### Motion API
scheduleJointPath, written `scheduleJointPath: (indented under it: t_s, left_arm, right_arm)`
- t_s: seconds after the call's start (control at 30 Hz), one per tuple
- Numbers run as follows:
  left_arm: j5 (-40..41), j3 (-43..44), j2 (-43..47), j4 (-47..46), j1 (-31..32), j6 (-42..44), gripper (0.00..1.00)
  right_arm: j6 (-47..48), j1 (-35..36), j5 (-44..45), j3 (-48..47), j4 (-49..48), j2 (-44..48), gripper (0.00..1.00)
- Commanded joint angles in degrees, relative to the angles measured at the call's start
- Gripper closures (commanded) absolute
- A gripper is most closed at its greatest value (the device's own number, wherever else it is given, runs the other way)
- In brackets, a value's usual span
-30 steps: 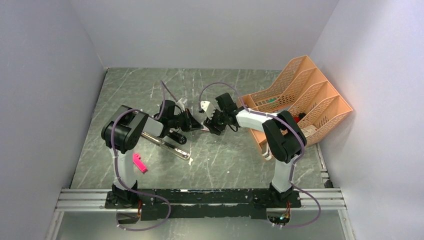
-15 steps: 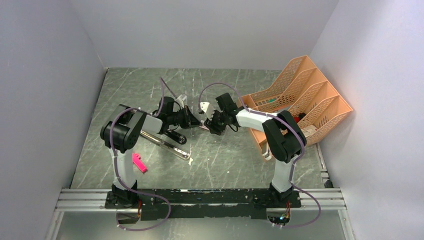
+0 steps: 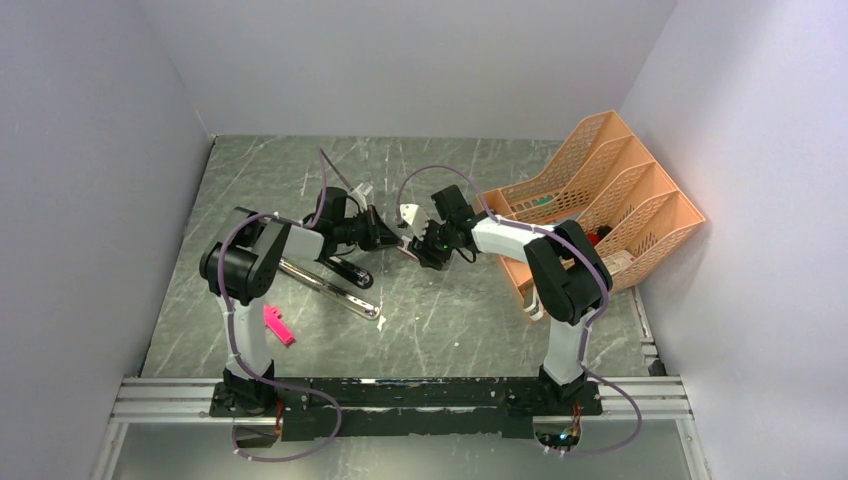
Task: Load the staples into the stapler
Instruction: Open the staple box at the center of the board.
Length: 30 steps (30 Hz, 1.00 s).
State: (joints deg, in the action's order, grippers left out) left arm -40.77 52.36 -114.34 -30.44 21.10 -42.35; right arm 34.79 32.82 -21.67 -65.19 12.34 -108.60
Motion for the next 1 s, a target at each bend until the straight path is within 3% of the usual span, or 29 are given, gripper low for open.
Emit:
scheduleJointPath:
  t_s: [0.0,0.97]
  left_arm:
    - [-1.43,1.59,-0.76,0.23,-0.53,1.2,0.93]
    - [0.78,-1.87,1.7,-0.66,-4.27,0.47,0.93]
  right_arm:
    - [0.81,-0.12,1.23,0.61,4.1,-2.65,0.47]
    - [-0.39,-0.3,3.38,0.8,3.92,-3.2,0.57]
